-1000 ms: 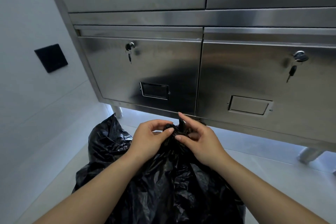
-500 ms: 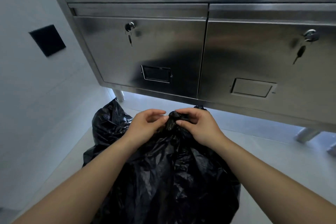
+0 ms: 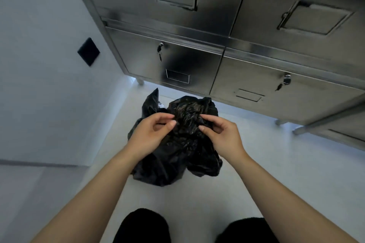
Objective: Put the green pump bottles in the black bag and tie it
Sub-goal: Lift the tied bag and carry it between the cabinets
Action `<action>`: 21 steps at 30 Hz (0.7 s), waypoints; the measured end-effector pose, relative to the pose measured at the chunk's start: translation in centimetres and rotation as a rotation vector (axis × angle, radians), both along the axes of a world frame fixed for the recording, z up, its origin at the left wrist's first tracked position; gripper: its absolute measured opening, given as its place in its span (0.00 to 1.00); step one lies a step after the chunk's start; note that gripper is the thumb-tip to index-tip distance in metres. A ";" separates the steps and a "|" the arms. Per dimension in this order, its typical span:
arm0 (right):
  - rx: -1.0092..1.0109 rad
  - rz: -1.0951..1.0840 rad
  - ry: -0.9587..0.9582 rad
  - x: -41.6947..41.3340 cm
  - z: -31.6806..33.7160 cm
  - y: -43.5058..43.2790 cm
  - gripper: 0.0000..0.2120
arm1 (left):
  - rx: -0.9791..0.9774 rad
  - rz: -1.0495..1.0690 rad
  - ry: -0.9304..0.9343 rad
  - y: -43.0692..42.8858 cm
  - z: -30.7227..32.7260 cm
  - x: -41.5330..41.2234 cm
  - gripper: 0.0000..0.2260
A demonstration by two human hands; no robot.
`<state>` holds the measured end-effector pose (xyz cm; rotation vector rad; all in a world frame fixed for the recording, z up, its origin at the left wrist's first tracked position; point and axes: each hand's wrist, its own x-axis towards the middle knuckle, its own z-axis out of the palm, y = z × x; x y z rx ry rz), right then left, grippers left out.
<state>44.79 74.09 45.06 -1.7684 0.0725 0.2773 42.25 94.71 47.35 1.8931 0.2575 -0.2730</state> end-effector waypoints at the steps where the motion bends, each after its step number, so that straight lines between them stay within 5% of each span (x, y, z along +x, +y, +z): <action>1: 0.000 -0.010 0.009 -0.8 2.5 0.3 0.17 | 0.005 -0.010 0.012 0.4 2.4 -0.6 0.08; 11: -0.004 -0.190 0.022 -6.6 24.7 0.9 0.18 | -0.009 -0.131 0.049 1.7 24.1 -3.4 0.07; 21: 0.051 -0.539 -0.042 -14.0 34.4 -6.2 0.18 | -0.003 -0.384 -0.002 -4.7 33.0 -4.4 0.05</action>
